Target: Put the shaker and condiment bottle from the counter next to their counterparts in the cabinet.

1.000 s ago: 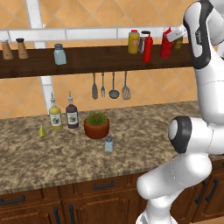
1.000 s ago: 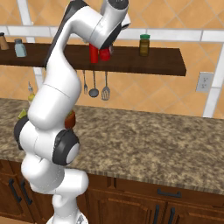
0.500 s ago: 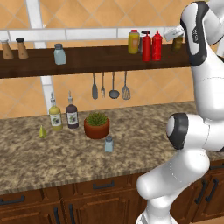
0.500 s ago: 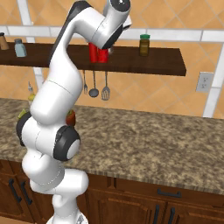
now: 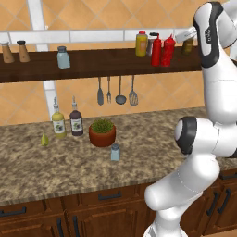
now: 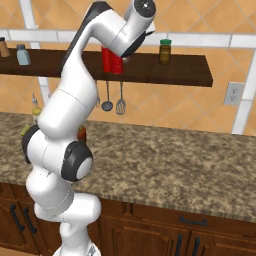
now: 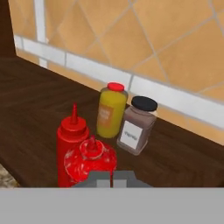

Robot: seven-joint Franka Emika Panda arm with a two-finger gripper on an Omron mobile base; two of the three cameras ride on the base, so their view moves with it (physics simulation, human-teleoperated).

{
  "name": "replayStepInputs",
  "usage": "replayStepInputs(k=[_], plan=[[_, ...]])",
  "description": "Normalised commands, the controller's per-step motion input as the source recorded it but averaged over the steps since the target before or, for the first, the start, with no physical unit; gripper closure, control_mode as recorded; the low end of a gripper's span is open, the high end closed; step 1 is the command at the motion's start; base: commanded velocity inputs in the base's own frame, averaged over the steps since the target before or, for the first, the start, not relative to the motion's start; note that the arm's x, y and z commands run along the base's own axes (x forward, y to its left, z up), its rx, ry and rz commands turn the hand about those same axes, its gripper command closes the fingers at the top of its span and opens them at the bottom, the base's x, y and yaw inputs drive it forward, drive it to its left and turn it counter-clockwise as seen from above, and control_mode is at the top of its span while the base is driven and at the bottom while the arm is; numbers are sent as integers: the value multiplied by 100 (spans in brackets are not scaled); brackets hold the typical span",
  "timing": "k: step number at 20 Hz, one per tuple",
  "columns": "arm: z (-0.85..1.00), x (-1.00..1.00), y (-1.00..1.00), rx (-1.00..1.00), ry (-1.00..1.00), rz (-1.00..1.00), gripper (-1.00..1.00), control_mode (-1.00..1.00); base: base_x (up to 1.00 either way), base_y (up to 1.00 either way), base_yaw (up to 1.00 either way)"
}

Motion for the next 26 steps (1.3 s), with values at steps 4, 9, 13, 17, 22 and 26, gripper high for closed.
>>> replayStepInputs(k=[4, 9, 13, 17, 22, 26], plan=[[16, -25, -32, 11, 0, 0, 100, -100, 0, 0, 0], [39, -56, -31, 13, 0, 0, 100, -100, 0, 0, 0], [24, -93, -11, 9, 2, 0, 100, -100, 0, 0, 0], [-29, -100, 26, 0, 2, 2, -100, -100, 0, 0, 0], [-69, -100, 29, 0, -14, 0, -100, -100, 0, 0, 0], [-64, -100, 20, 0, -22, 0, -100, -100, 0, 0, 0]])
